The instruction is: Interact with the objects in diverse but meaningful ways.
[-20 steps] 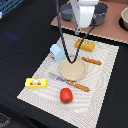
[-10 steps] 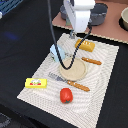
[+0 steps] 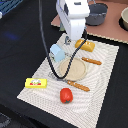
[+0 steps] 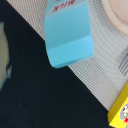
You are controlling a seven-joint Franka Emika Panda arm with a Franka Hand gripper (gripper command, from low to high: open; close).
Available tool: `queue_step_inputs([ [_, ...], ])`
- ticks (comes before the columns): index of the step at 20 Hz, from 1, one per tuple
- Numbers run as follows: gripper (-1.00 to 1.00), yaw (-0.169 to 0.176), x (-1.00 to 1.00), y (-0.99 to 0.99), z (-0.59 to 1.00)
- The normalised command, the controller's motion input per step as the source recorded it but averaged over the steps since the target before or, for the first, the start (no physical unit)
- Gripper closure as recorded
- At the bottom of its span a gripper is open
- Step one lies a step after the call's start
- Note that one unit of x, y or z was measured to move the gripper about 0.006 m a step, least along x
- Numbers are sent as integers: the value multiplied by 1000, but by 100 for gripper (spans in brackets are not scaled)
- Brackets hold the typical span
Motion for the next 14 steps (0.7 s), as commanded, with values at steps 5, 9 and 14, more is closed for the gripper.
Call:
queue_step_inputs([
  [5,-100,45,-671,-25,-258],
  [9,-100,10,-357,-301,-184],
  [14,-100,0,-217,-358,-90],
])
